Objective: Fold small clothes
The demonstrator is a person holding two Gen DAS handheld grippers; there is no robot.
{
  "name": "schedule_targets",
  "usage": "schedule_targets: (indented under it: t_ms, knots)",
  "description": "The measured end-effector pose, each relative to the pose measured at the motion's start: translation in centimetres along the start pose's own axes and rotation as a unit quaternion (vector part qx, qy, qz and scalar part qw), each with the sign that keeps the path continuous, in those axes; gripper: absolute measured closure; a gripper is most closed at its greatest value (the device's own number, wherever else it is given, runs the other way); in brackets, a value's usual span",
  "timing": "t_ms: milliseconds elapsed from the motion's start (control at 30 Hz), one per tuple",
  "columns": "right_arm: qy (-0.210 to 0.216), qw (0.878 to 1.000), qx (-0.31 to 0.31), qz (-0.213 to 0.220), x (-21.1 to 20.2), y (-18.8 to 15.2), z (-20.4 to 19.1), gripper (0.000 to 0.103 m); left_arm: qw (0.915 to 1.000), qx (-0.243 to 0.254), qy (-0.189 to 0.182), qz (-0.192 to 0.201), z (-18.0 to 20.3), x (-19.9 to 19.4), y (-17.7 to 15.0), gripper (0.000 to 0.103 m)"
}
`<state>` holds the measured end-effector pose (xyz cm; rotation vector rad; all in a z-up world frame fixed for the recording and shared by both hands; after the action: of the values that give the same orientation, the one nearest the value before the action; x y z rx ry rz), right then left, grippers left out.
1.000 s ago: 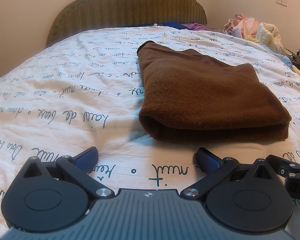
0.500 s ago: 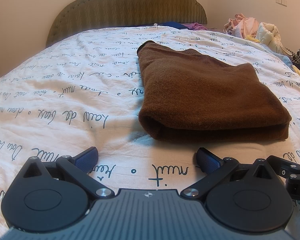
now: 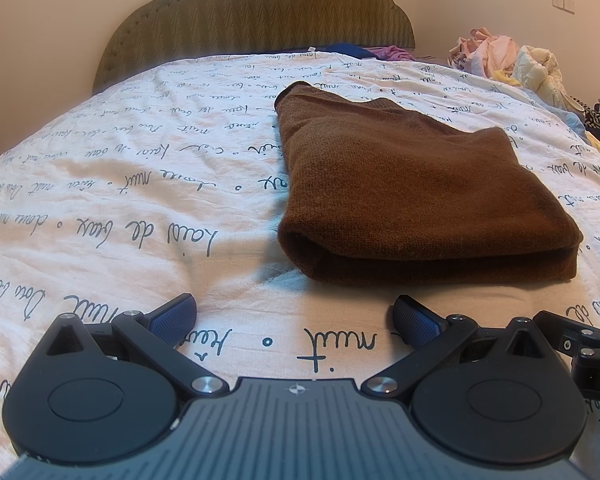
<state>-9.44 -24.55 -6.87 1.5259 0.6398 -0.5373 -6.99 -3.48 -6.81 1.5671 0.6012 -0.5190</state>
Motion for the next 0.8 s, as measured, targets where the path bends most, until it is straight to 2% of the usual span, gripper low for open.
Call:
schedule_targets:
  t_ms: [800]
  knots:
    - [-0.004, 1.0, -0.004, 0.002, -0.18, -0.06, -0.1, 0.0, 1.0, -0.003, 0.001, -0.003, 0.29, -0.06, -0.04, 0.0]
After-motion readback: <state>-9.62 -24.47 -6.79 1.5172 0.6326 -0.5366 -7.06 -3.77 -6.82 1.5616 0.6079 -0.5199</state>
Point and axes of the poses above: each gripper's, at about its wrist camera, not at the fingertips, and x roughly the way its jaws point, z to its right, y to its top, the point moved 10 cm from there along x, roughly the way its jaws point, and after that the axes turned 5 degrees about y, right-handed, at the moved point
